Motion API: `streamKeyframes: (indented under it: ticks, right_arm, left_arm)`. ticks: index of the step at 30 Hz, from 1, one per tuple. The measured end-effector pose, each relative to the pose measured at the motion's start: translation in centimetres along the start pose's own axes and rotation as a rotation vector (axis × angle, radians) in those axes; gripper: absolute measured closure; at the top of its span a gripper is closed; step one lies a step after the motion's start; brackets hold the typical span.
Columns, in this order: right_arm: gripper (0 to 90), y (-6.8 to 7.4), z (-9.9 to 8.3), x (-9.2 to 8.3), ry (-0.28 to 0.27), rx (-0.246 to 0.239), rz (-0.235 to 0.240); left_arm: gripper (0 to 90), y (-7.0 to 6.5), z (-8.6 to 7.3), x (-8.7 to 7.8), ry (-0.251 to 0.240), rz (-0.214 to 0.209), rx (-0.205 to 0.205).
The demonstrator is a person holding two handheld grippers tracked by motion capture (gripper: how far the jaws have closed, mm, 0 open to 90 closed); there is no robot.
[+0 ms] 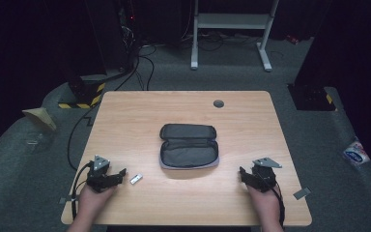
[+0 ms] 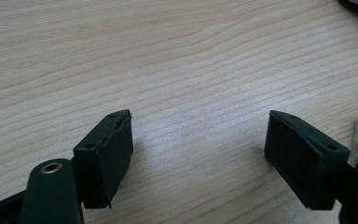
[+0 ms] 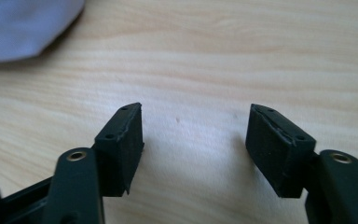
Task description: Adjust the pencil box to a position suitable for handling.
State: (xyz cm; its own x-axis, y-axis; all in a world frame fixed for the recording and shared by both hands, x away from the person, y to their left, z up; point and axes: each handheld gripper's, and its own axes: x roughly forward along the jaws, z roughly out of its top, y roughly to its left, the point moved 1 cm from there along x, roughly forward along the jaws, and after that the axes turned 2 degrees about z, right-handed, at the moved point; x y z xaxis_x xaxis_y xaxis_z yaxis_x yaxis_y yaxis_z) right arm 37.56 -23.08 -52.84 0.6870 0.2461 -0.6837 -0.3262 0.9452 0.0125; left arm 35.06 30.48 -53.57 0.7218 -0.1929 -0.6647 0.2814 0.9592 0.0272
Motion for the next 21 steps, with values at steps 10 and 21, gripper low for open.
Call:
streamKeyframes:
  ticks: [10, 21]
  right_arm:
    - [26.5, -0.22, -0.37, -0.11, 0.008, -0.013, 0.008]
    - [23.3, -0.29, -0.30, -0.01, 0.013, 0.006, -0.013]
  left_arm:
    - [26.2, -0.10, -0.08, -0.11, -0.004, -0.004, 0.006]
    - [34.2, -0.25, 0.03, -0.23, -0.004, -0.017, 0.019]
